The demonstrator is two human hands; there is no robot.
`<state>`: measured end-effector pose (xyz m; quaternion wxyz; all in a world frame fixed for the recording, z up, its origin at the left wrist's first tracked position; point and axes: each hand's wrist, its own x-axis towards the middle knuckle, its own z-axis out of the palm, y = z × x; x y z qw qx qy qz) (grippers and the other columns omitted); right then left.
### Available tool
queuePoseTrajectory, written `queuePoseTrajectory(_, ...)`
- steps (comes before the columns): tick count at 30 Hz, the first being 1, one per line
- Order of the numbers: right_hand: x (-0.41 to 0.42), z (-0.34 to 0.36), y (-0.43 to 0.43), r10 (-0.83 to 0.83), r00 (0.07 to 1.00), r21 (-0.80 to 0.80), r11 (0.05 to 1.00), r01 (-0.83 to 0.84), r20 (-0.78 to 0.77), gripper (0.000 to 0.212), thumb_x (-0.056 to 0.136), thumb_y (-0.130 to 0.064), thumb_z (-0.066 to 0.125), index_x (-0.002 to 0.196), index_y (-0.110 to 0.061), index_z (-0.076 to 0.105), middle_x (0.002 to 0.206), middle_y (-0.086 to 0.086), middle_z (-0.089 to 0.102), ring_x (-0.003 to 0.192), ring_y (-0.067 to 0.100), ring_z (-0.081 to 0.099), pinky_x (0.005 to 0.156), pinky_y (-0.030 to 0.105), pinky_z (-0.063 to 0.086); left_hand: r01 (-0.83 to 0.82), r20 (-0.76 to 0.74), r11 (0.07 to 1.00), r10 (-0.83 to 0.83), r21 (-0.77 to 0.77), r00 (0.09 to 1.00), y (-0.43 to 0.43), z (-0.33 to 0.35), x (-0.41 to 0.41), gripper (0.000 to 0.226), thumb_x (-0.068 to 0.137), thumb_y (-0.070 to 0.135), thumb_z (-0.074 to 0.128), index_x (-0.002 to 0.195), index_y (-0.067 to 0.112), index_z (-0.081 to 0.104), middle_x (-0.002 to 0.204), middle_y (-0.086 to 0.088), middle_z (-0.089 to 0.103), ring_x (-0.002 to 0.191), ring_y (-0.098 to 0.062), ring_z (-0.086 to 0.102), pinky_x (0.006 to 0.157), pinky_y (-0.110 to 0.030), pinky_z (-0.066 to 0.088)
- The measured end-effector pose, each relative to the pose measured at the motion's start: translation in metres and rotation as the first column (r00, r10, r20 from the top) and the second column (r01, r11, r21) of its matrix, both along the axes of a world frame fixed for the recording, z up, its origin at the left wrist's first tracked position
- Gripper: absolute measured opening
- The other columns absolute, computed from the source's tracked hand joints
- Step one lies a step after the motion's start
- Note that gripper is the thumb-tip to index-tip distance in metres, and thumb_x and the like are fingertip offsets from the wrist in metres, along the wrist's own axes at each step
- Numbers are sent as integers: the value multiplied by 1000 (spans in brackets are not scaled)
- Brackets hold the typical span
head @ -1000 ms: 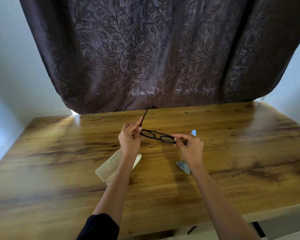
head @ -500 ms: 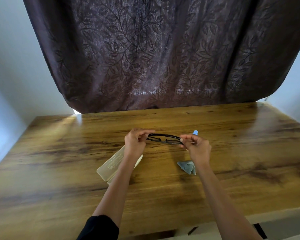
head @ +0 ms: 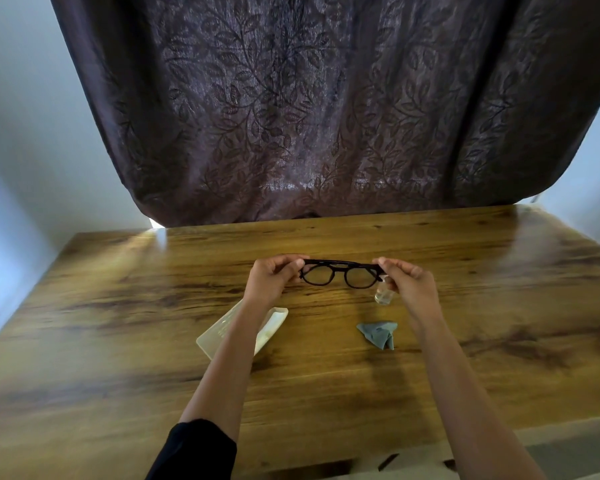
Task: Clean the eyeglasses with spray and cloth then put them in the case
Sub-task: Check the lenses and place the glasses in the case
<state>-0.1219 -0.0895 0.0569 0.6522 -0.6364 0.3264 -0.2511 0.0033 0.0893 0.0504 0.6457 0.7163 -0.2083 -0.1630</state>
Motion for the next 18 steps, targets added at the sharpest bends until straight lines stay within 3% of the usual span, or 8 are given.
queuePoseTrajectory(4,-5,4,-1,148,986,39,988,-152,78,18,88,-24,58,101,-18,69,89,-5,67,76,7,59,72,20,51,-49,-99,999,46,-22,994,-1,0,0,18,89,14,57,101,10,69,86,-4,70,64,-3,53,82,-24,49)
queuePoseTrajectory(7,-5,3,-3,266,956,77,958,-276,120,25,90,-20,53,112,-16,64,100,3,68,76,15,61,66,19,55,-94,-158,995,89,-24,983,-4,0,-1,17,88,18,59,98,8,70,85,-10,66,62,-5,51,84,-26,48)
queuePoseTrajectory(11,-2,2,-2,230,965,44,970,-237,125,22,91,-13,53,110,-10,64,89,6,70,63,9,61,58,14,53,-113,-172,994,112,2,979,-7,4,-2,25,87,24,60,102,6,68,71,2,60,60,-4,48,65,-14,44)
queuePoseTrajectory(14,0,1,-3,201,967,63,975,-213,155,18,90,-9,54,104,-6,64,75,1,70,54,4,61,55,12,52,-128,-185,992,126,-3,975,-8,7,-5,25,88,27,59,104,10,67,69,9,59,62,1,50,64,-14,39)
queuePoseTrajectory(18,8,0,-4,190,967,82,975,-206,170,15,89,-8,55,101,-7,65,77,1,70,56,2,62,58,13,53,-164,-210,986,162,6,964,-7,4,-4,31,90,33,54,109,11,64,84,5,63,71,-3,51,64,-18,39)
